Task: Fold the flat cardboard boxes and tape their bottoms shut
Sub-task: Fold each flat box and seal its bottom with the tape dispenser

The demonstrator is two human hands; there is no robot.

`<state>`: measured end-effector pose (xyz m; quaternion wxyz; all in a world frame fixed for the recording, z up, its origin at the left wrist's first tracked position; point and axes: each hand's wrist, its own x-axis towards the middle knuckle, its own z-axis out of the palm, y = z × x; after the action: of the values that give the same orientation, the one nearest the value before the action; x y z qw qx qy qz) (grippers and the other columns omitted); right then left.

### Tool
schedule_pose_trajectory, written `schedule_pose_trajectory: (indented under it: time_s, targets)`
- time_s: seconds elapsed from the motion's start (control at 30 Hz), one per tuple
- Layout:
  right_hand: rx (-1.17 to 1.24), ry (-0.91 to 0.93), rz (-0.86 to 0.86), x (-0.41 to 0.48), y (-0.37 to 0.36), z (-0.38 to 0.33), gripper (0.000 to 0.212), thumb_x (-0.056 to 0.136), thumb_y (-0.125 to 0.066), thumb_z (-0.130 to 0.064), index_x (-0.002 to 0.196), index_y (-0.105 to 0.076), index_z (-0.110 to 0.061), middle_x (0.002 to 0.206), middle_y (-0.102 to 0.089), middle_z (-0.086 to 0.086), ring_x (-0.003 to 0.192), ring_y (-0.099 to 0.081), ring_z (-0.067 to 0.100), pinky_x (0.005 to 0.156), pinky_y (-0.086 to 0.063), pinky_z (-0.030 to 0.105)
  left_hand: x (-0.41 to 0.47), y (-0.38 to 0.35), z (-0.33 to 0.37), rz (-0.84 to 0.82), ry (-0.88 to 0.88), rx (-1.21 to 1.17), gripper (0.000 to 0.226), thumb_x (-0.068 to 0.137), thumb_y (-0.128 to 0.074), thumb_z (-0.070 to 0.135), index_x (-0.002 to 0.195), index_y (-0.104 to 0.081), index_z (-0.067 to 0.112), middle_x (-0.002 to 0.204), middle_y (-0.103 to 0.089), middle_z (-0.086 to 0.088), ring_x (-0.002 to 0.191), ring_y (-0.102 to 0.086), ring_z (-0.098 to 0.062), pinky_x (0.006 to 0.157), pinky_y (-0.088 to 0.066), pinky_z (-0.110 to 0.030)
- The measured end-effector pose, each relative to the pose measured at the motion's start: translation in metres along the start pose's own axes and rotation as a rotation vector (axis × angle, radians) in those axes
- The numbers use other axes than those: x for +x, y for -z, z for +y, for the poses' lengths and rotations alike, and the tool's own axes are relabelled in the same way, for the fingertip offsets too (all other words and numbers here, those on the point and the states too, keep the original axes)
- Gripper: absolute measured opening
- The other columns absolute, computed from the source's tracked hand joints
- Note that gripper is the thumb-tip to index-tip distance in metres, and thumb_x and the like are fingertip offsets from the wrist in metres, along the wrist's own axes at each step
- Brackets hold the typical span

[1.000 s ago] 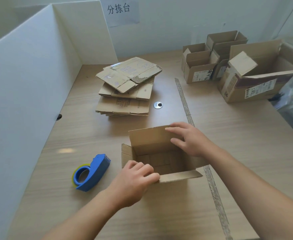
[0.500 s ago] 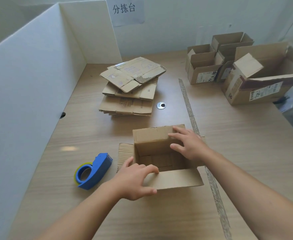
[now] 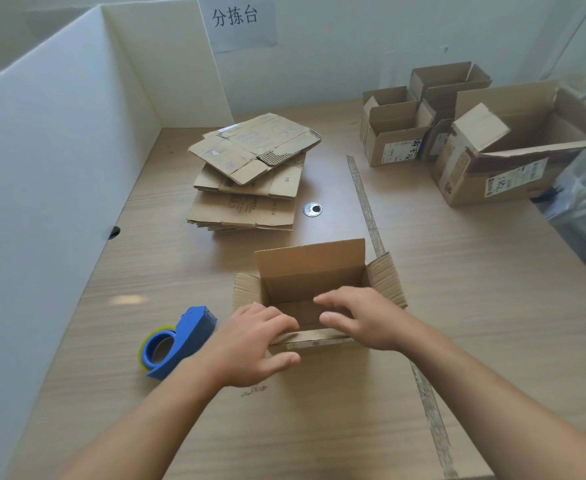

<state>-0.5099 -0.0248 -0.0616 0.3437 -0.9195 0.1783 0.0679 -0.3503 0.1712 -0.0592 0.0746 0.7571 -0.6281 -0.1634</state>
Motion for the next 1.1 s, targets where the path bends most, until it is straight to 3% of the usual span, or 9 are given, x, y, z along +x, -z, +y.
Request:
schedule_pose_trajectory:
  time_s: [0.1,0.27,0.37,0.57,0.73,0.9,1.1]
  targets:
    - [-0.052,0.001,-0.094,-0.007,-0.005,-0.003,0.050,0.096,-0.046,-0.058,0.140,-0.052,-0.034,0.131,-0.057,-0.007,0.122,-0.052,0.013,0.103,-0.044,0.039,-0.008,0.007,-0.006,0.071,0.007,-0.015,0.058,0.085,-0.040,0.071,0.124,-0.058,0.032,0.112,-0.058,0.016,0.099,-0.047,-0.006,0.087,-0.038,-0.024]
    - [-0.273,0.015,-0.213,-0.008,-0.010,-0.021,0.047,0.097,-0.033,-0.066,0.136,-0.048,-0.043,0.127,-0.055,-0.007,0.120,-0.051,0.017,0.092,-0.044,0.038,-0.025,0.011,-0.010,0.191,0.057,-0.042,0.051,0.087,-0.046,0.066,0.119,-0.063,0.030,0.111,-0.060,0.019,0.103,-0.054,-0.006,0.090,-0.045,-0.030]
    - [-0.268,-0.017,-0.226,-0.005,-0.014,-0.027,0.043,0.098,-0.032,-0.066,0.132,-0.049,-0.046,0.122,-0.056,-0.007,0.116,-0.052,0.019,0.086,-0.043,0.038,-0.034,0.009,-0.008,0.279,0.089,-0.096,0.048,0.089,-0.048,0.063,0.117,-0.065,0.028,0.111,-0.061,0.019,0.104,-0.055,-0.004,0.090,-0.046,-0.030]
    - [-0.229,-0.066,-0.277,0.001,-0.019,-0.031,0.060,0.091,-0.050,-0.065,0.143,-0.043,-0.035,0.138,-0.054,-0.003,0.129,-0.048,0.021,0.102,-0.044,0.046,-0.045,0.007,-0.009,0.309,0.093,-0.081,0.043,0.089,-0.051,0.059,0.116,-0.065,0.029,0.112,-0.061,0.019,0.104,-0.057,-0.006,0.089,-0.048,-0.032]
    - [-0.310,-0.110,-0.196,0.004,-0.026,-0.039,0.058,0.093,-0.054,-0.058,0.143,-0.039,-0.033,0.137,-0.049,-0.003,0.128,-0.047,0.022,0.101,-0.040,0.044,-0.041,0.023,-0.020,0.355,0.069,-0.045,0.042,0.087,-0.049,0.057,0.114,-0.065,0.029,0.111,-0.063,0.018,0.103,-0.058,-0.007,0.084,-0.043,-0.026]
    - [-0.385,-0.196,-0.116,-0.004,-0.029,-0.041,0.054,0.093,-0.053,-0.055,0.139,-0.037,-0.033,0.135,-0.047,-0.004,0.124,-0.046,0.023,0.101,-0.038,0.044,-0.040,0.023,-0.036,0.346,0.053,-0.105,0.043,0.088,-0.047,0.058,0.116,-0.064,0.031,0.112,-0.062,0.019,0.104,-0.058,-0.008,0.087,-0.047,-0.033]
    - [-0.467,-0.280,0.012,-0.011,-0.007,-0.020,0.055,0.093,-0.054,-0.056,0.141,-0.035,-0.036,0.137,-0.046,-0.007,0.126,-0.043,0.021,0.107,-0.032,0.041,-0.011,0.023,-0.045,0.179,0.105,-0.026,0.068,0.080,-0.025,0.068,0.127,-0.058,0.031,0.120,-0.058,0.013,0.112,-0.053,-0.014,0.093,-0.042,-0.032]
